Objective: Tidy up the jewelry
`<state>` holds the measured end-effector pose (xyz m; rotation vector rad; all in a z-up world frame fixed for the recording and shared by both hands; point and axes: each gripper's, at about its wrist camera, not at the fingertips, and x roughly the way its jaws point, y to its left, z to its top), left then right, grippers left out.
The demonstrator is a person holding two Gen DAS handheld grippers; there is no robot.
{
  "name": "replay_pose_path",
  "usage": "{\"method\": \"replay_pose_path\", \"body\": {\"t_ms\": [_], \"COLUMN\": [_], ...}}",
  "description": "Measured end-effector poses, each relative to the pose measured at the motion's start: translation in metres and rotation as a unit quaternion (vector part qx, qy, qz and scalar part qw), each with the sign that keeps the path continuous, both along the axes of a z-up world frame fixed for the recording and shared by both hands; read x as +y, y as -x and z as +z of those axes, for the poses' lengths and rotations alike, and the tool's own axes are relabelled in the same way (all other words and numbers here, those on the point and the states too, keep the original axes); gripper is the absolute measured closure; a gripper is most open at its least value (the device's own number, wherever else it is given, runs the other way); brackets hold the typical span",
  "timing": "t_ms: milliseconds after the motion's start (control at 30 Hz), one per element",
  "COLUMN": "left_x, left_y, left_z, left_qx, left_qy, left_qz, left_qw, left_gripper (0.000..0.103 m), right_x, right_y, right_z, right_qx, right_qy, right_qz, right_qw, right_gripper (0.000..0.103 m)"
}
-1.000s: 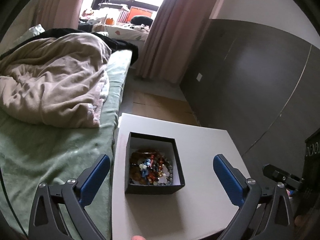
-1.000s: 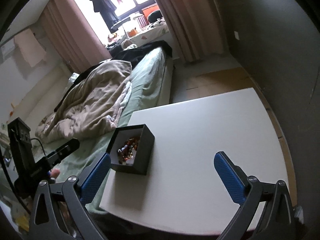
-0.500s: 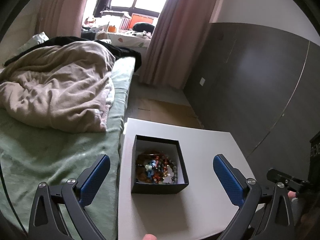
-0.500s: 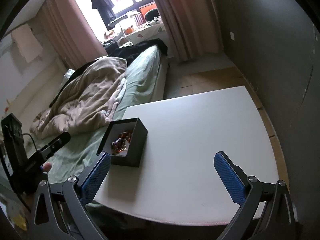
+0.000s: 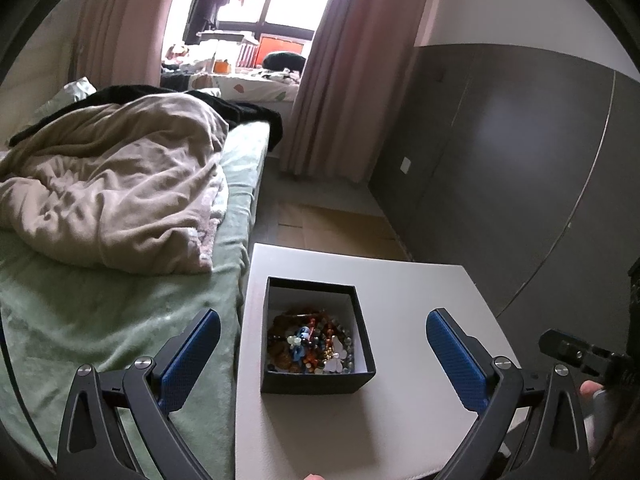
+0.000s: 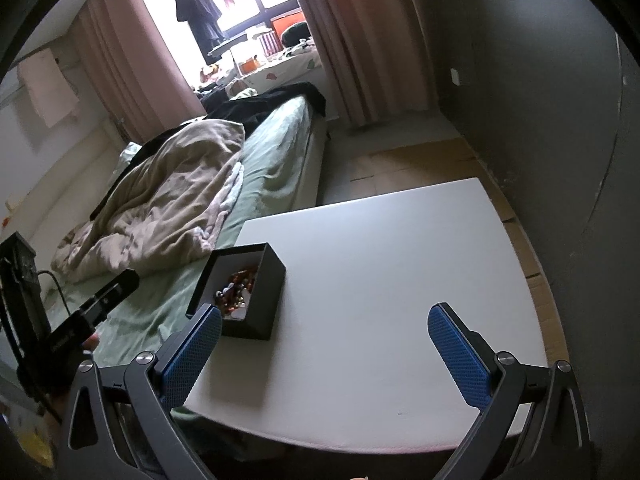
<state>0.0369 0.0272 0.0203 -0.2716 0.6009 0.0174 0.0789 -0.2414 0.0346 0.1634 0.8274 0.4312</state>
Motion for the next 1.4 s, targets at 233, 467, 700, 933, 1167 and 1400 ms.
{"method": "replay_pose_path", "body": {"t_ms": [233, 467, 700, 933, 1167, 1400], "left_x": [-0.0011, -0.003, -0.0042, -0.0057, -0.0067, -0.0081], "left_y": [0.0002, 0.0001, 0.0003, 0.0005, 0.0005, 0.0002], "left_z": [0.0002, 0.0011, 0.0011, 0.0009, 0.0009, 0.0013], "left_qx": [0.001, 0.003, 0.003, 0.004, 0.002, 0.003], "left_qy": [-0.003, -0.019, -0.022, -0.026, -0.029, -0.034], "left_qz": [0.004, 0.006, 0.005, 0.005, 0.006, 0.007], "left_qw": [1.0, 0.9998, 0.9997, 0.9996, 0.9996, 0.9994], "left_gripper": [0.001, 0.001, 0.001, 0.001, 0.001, 0.001], "right_x": [-0.0017, -0.0039, -0.0037, -0.0036, -0.0042, -0.004], "right_y": [0.0, -0.0017, -0.0014, -0.0013, -0.0021, -0.0023], "right_z": [0.0004, 0.0019, 0.002, 0.0024, 0.0013, -0.001], "right_qx": [0.001, 0.0, 0.0, 0.0, 0.003, 0.004], "right_qy": [0.002, 0.008, 0.009, 0.009, 0.01, 0.011], "right_qz": [0.001, 0.0, 0.0, -0.001, -0.001, -0.002], "right_qw": [1.0, 1.0, 1.0, 1.0, 1.0, 1.0], "right_gripper": [0.0, 0.0, 0.0, 0.0, 0.0, 0.0]}}
